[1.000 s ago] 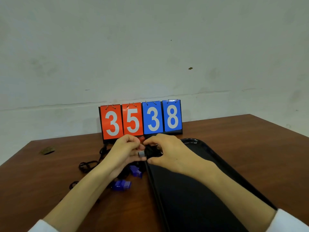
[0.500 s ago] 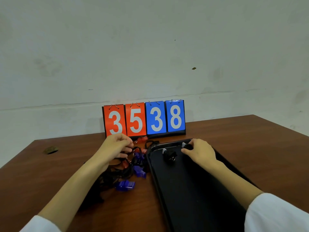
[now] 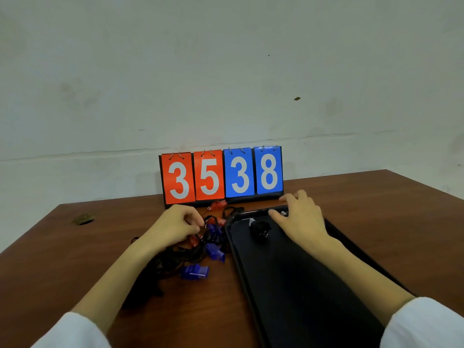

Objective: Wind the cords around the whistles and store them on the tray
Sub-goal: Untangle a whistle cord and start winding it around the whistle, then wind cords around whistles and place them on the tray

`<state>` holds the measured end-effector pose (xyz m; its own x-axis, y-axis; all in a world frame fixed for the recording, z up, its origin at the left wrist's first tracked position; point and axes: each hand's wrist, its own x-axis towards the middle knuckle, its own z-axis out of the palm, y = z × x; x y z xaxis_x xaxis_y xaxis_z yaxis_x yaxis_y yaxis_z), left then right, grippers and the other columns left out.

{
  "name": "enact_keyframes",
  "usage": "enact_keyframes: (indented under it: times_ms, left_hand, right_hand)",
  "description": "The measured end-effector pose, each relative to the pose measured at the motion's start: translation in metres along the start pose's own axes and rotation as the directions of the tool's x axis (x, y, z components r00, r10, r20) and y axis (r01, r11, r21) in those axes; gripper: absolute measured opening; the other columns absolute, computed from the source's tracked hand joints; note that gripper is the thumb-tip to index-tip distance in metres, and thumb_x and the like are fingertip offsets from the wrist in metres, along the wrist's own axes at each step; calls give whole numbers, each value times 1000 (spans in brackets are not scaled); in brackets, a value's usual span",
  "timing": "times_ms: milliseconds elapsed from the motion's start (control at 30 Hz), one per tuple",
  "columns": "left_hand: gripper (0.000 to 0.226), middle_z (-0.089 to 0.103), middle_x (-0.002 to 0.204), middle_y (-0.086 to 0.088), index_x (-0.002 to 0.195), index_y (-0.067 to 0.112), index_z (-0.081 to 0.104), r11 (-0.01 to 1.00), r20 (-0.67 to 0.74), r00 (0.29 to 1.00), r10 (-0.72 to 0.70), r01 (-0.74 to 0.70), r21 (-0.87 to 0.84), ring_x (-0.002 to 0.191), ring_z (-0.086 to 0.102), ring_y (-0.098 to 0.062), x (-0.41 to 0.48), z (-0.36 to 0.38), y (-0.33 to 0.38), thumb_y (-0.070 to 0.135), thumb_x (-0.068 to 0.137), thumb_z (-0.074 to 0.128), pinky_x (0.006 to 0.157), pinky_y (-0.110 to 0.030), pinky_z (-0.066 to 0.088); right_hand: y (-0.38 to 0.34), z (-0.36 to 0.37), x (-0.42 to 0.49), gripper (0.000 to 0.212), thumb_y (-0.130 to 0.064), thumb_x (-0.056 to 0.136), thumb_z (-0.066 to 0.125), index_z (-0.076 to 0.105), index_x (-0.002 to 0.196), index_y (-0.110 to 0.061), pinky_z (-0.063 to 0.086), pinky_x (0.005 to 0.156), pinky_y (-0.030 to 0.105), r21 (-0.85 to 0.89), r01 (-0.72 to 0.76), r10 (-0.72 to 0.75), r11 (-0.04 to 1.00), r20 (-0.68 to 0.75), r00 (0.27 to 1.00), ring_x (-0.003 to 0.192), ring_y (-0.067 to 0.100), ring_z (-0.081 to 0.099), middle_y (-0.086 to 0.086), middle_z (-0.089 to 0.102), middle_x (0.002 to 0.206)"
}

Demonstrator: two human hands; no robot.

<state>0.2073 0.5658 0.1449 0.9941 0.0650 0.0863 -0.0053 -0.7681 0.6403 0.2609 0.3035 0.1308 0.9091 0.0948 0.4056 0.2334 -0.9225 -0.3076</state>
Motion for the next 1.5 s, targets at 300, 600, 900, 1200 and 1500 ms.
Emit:
enact_keyframes:
  times_ms: [300, 600, 900, 1200, 1500]
  left_hand:
    - [36, 62, 98, 4, 121, 25, 59, 937, 182, 982, 49, -108, 332, 85, 58, -8, 2, 3, -16, 22, 86, 64, 73, -19, 48]
    - [19, 49, 93, 4, 87, 18, 62, 915, 1, 993, 119, -110, 389, 83, 52, -10, 3, 13, -20, 37, 86, 62, 72, -22, 45]
    - [27, 44, 99, 6, 107, 25, 64, 825, 215, 968, 132, -227, 517, 94, 41, -13, 2, 2, -19, 39, 84, 63, 85, -31, 42]
    - [18, 60, 101, 7, 100, 15, 66, 936, -64, 994, -88, 60, -347, 95, 54, -8, 0, -34, -8, 25, 85, 66, 86, -30, 38]
    - [20, 68, 96, -8, 106, 7, 63, 538, -280, 960, 8, -240, -808, 87, 67, -23, -13, -51, 22, 18, 93, 53, 80, -32, 55]
  right_hand:
    - [-84, 19, -13, 28, -33, 86, 62, 62, 111, -19, 49, 86, 30, 198, 285, -339, 938, 349, 874, 100, 17, 54, 2, 51, 117]
    - [-102, 48, -16, 31, -29, 88, 60, 60, 118, -20, 45, 93, 36, 147, 301, -334, 942, 341, 879, 112, 24, 45, 8, 47, 121]
    - [-104, 59, -25, 37, -40, 89, 56, 59, 119, -20, 46, 92, 36, 295, 290, -361, 910, 223, 905, 109, 19, 49, 3, 51, 118]
    - [-87, 60, -29, 54, -11, 87, 55, 37, 137, -20, 43, 99, 31, 303, 257, -328, 918, 214, 920, 122, 18, 41, 2, 44, 132]
    - [-79, 54, -34, 56, -30, 90, 56, 32, 141, -21, 37, 101, 38, 127, 371, -392, 920, 302, 869, 125, 23, 41, 0, 37, 140]
